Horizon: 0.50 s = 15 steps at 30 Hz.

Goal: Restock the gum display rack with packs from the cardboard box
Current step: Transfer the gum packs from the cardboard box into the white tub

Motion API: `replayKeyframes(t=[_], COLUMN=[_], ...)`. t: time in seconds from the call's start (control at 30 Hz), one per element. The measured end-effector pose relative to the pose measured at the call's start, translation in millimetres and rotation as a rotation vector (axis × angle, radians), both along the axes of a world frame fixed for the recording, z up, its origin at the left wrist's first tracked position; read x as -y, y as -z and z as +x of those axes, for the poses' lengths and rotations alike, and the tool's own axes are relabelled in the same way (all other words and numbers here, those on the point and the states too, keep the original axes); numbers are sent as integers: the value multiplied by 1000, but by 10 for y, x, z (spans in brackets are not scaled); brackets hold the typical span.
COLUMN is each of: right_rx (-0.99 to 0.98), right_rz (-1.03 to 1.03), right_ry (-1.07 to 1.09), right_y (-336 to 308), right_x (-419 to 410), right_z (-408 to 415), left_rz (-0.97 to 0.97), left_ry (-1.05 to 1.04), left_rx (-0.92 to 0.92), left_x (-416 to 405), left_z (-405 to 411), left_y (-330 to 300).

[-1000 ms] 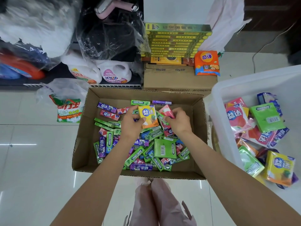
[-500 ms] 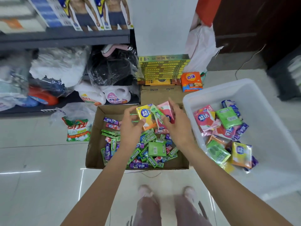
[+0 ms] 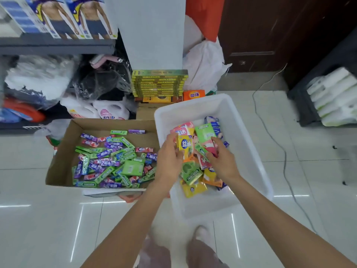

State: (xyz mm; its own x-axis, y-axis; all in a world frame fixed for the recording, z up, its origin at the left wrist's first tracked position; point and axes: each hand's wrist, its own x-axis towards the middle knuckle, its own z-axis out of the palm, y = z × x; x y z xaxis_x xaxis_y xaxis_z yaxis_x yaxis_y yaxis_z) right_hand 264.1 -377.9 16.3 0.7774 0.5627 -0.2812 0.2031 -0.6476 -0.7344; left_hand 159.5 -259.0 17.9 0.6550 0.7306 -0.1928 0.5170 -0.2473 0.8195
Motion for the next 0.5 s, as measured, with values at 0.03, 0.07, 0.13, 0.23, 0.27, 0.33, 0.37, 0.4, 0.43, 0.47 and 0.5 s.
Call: replayKeyframes(t=[0.03,0.07,0.13,0.23,0.27,0.33,0.37,0.4,0.43,0.47,0.5], right_rx=[-4,1,18,-21,-22,15,47,83,112,125,125], right_rz=[-7,-4,-17,-95,-126,-190,-216,-227,-216,-189,-152], right_ry=[-9,-17,-36,-74,-89,-139,-164,-181,-186,-186,-184], right_y=[28,53,127,246,276,313,320,306,281,245,199], right_x=[91,166,268,338,344,328,309,288,262,234,203], right_z=[55,97,164,241,257,285,295,294,289,274,248], left_rz=[26,45,53,78,94,142,183,238,292,330,345], left_ry=[32,61,95,100,103,114,121,130,138,138,133], left_rx=[-31,-70,-161,-260,-276,-309,-332,-354,-363,-346,-310], left_x=[104,193,334,459,476,480,471,457,438,417,396], left_z=[60,113,194,245,249,247,245,244,240,226,204], left_y=[55,111,188,247,260,265,251,230,203,174,140])
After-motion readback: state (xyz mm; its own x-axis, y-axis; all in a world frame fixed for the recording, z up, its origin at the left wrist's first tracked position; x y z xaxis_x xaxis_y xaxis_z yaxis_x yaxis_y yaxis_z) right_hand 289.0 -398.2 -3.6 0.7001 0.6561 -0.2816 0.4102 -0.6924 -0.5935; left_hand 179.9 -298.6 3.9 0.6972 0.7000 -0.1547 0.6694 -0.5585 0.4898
